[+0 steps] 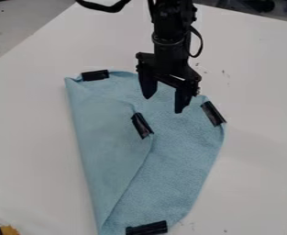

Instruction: Fold the cloth from top right to left

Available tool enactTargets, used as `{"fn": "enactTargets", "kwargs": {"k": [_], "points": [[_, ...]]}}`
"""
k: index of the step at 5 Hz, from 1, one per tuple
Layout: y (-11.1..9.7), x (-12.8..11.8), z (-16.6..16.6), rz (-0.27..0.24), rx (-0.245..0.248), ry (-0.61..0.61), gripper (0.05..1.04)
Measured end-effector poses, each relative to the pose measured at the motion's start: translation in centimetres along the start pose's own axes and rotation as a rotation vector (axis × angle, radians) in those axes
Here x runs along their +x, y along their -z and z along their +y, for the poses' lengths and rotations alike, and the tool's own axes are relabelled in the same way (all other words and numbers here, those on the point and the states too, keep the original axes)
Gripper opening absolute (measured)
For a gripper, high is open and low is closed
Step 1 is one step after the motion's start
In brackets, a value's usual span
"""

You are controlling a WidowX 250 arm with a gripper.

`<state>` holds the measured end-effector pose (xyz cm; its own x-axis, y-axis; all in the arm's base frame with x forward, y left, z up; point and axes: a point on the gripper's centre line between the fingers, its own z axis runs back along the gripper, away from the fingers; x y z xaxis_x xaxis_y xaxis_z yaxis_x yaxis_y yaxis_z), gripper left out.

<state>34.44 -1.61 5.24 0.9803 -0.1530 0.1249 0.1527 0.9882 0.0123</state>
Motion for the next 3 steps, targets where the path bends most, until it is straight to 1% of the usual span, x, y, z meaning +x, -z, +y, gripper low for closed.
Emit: {"fn": "enactTargets", "kwargs": {"k": [1, 2, 3], "points": [[1.1, -0.4, -0.1, 0.033, -0.005, -0.006, 1.0], [1.9, 1.4, -1.5, 0.034, -0.023, -0.003, 1.0], [2.7, 3.3, -3.7, 0.032, -0.023, -0.003, 1.0]]}}
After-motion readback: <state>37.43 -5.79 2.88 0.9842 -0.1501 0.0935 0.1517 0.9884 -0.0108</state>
